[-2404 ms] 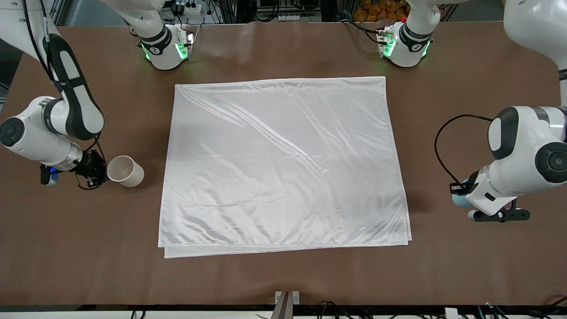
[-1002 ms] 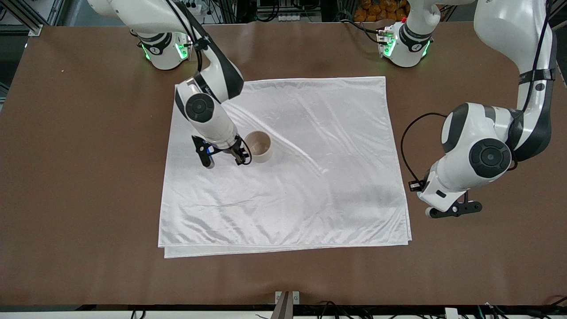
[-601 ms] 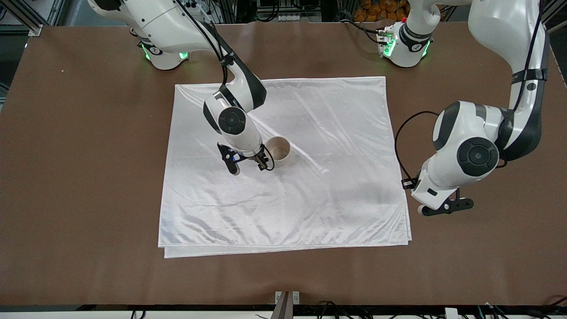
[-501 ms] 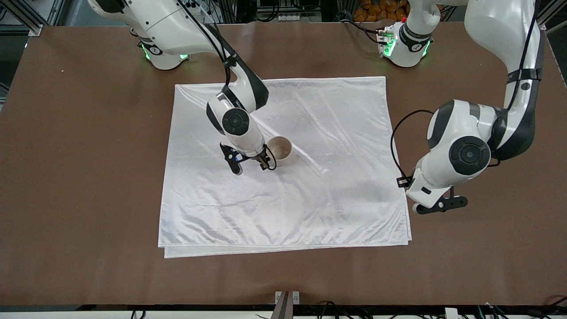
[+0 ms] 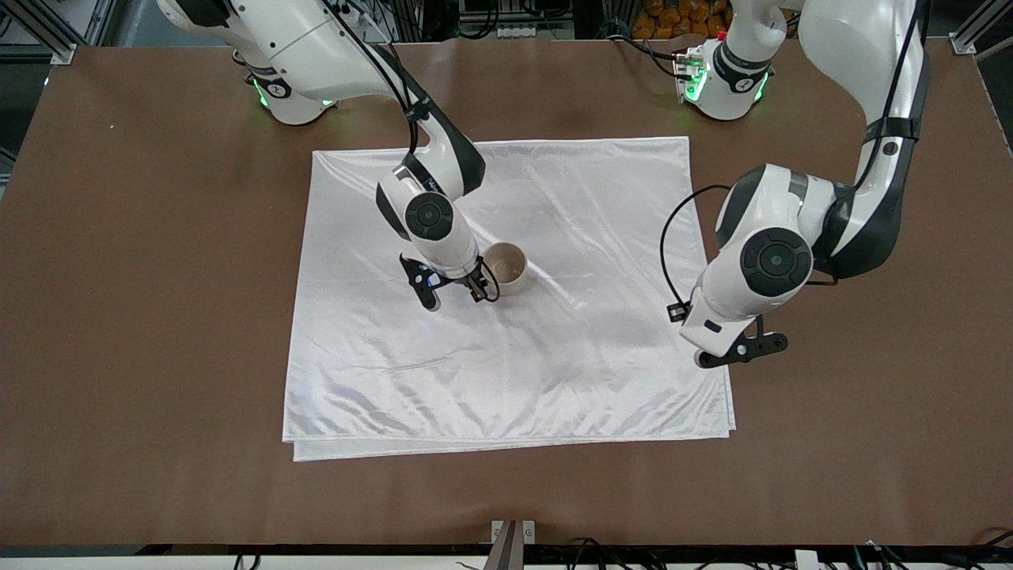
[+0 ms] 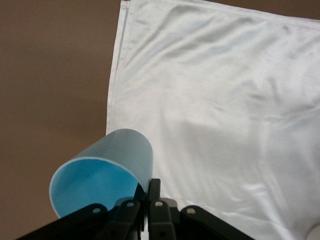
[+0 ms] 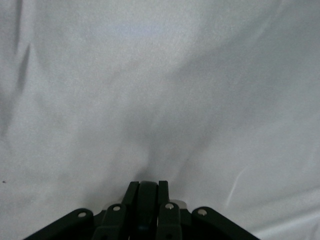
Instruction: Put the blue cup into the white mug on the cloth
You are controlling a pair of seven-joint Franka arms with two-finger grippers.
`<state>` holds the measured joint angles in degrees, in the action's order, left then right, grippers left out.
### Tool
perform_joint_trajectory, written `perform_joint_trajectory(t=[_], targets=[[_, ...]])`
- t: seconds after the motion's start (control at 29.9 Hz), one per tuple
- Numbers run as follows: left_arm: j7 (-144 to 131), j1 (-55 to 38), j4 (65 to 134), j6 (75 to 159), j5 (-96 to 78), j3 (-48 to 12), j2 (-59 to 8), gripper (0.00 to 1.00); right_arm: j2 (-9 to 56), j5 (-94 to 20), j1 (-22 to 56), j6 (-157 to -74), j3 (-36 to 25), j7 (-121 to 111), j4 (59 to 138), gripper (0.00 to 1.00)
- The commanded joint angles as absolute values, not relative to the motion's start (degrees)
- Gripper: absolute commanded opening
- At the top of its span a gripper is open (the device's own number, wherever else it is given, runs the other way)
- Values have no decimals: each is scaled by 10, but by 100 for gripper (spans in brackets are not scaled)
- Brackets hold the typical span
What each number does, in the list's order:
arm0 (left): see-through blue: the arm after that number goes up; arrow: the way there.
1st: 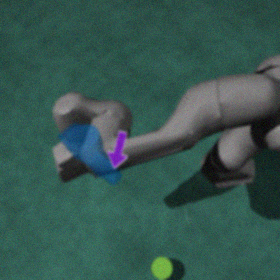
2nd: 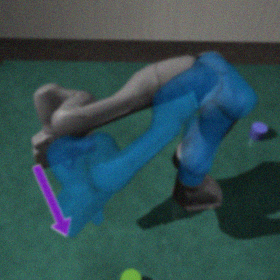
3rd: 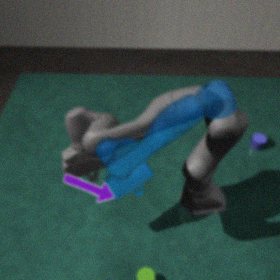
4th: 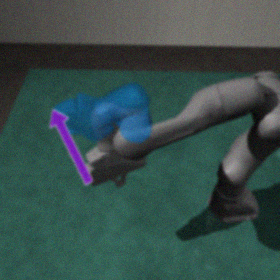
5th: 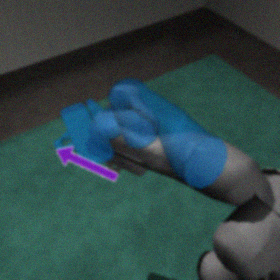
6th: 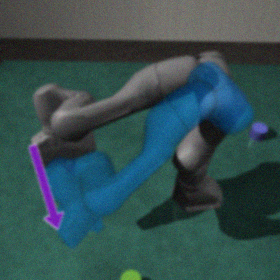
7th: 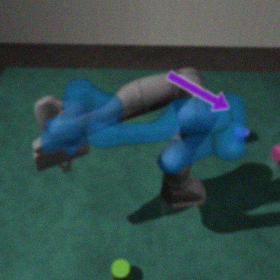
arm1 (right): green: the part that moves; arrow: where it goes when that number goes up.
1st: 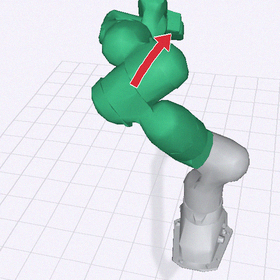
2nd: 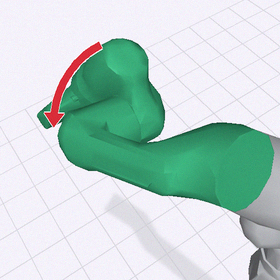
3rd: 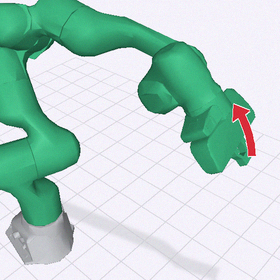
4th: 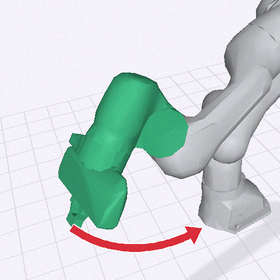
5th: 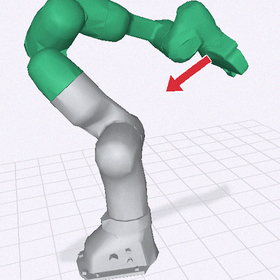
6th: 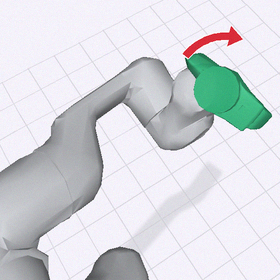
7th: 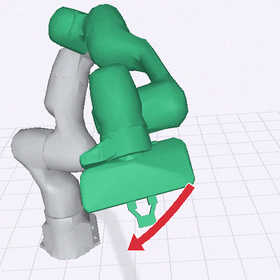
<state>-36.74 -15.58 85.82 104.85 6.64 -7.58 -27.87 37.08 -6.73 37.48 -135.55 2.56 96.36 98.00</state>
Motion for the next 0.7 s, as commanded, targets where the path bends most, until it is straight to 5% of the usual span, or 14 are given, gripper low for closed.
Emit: perform_joint_trajectory(t=[0.0, 0.13, 0.33, 0.53, 0.67], targets=[[-408, -182, 851, 1031, 54, -73, -272, 0, 377, -71, 380, -1351, 21, 969, 966, 31], [-433, -195, 846, 1031, 41, -72, -272, 0, 373, -69, 379, -1349, 20, 968, 966, 41], [-462, -212, 831, 1031, 28, -75, -276, 0, 347, -62, 378, -1325, 18, 965, 965, 87], [-493, -236, 828, 1031, 12, -75, -278, 0, 302, -56, 373, -1282, 2, 953, 965, 100], [-525, -258, 818, 1031, 8, -76, -282, 0, 270, -55, 371, -1259, -16, 942, 965, 100]])
